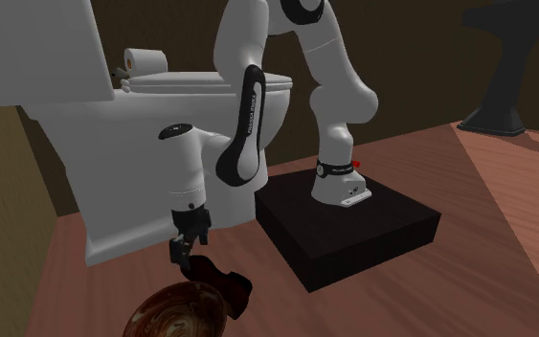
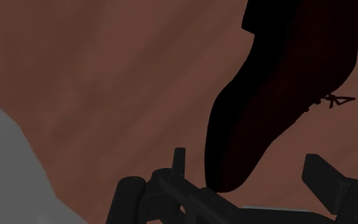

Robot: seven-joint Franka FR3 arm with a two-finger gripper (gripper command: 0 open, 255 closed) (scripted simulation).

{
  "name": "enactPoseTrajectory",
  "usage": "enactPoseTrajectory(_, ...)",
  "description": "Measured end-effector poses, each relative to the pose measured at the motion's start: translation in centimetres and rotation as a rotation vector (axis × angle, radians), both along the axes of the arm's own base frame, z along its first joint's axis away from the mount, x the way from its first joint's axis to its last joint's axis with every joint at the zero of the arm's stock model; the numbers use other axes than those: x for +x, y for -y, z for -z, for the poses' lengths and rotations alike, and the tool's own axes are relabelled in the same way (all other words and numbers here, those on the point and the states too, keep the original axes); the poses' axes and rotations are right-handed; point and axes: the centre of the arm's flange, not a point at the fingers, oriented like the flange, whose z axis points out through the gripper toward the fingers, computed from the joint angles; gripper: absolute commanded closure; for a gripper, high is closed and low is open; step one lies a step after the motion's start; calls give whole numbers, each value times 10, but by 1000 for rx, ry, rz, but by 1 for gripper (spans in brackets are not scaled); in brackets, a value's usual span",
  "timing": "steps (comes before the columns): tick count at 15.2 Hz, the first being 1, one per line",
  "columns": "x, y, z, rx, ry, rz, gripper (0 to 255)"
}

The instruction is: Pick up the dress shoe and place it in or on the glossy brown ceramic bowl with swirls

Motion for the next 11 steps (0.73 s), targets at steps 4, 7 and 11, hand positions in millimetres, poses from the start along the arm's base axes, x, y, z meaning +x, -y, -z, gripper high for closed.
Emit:
enactPoseTrajectory(4,6,1,26,-2,1,10,0)
enactPoseTrajectory(7,6,2,42,-2,1,11,0)
enactPoseTrajectory(11,6,2,46,-2,1,11,0)
